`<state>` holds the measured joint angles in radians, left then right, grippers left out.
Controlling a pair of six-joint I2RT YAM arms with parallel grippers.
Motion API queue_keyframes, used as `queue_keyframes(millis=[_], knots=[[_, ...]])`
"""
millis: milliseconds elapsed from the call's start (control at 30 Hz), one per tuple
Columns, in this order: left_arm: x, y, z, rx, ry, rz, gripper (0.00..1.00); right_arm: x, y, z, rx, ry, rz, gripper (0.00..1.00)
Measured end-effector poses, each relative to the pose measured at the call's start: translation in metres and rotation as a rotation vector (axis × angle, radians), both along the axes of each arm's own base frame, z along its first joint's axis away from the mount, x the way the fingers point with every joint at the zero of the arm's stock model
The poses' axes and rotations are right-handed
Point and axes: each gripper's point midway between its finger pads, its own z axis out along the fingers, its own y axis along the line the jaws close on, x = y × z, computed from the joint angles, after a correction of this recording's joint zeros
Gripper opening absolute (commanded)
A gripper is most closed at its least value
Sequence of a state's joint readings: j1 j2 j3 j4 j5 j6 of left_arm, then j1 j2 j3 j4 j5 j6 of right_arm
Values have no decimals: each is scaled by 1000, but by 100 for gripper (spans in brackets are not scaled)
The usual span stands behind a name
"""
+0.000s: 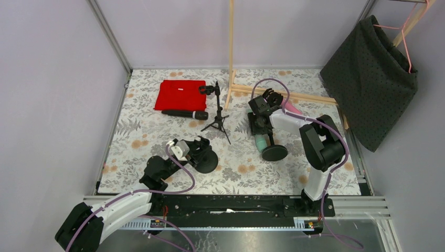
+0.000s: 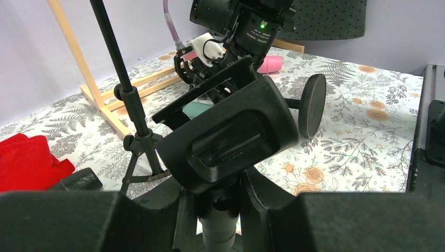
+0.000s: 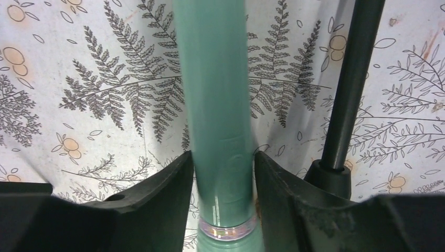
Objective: Attach the microphones to the stand
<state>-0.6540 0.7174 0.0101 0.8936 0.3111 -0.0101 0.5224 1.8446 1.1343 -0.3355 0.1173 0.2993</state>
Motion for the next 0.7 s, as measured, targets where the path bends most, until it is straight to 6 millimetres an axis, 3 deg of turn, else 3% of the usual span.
queue_keyframes(millis=[267, 433, 533, 700], knots=[[0, 0, 1, -1, -3, -1, 0, -2, 1, 1, 5, 5, 11, 19], [-1, -1, 0, 3, -5, -8, 0, -22, 8, 12, 71, 62, 48, 3], [-1, -2, -1, 8, -8, -15, 0, -29, 14, 44, 136, 37, 76, 0], [1, -3, -2, 10, -12, -13, 0, -35, 27, 138, 284, -110, 152, 0]])
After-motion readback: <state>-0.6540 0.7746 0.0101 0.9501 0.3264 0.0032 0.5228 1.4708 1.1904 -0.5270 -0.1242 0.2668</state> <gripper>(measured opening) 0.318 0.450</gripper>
